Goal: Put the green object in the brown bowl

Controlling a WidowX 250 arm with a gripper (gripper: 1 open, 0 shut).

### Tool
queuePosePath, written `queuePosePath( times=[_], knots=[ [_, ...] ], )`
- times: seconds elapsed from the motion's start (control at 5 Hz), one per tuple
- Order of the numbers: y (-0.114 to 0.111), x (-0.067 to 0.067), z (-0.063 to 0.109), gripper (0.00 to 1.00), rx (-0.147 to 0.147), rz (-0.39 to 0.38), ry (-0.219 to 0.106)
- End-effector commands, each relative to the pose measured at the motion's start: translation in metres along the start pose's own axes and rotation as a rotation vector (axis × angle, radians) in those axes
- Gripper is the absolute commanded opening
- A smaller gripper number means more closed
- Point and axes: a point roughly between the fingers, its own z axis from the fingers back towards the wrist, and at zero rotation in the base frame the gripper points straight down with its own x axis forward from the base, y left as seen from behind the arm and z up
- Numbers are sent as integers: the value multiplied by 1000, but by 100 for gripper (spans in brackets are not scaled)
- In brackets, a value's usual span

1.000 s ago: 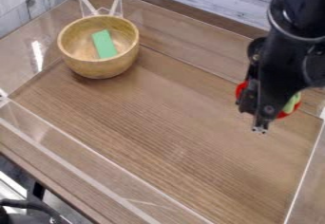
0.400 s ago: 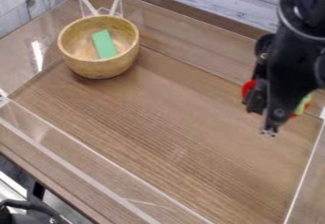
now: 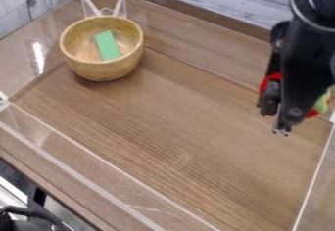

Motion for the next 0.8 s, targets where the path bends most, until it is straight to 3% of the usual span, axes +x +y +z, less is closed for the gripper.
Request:
queuePosePath(
  times=[0.0, 0.4, 0.6],
  knots=[
    [10, -5, 13, 100, 27, 72, -36],
    [-15, 4, -17, 100, -28, 73, -41],
    [-9, 4, -24, 0, -24, 93, -35]
  ],
)
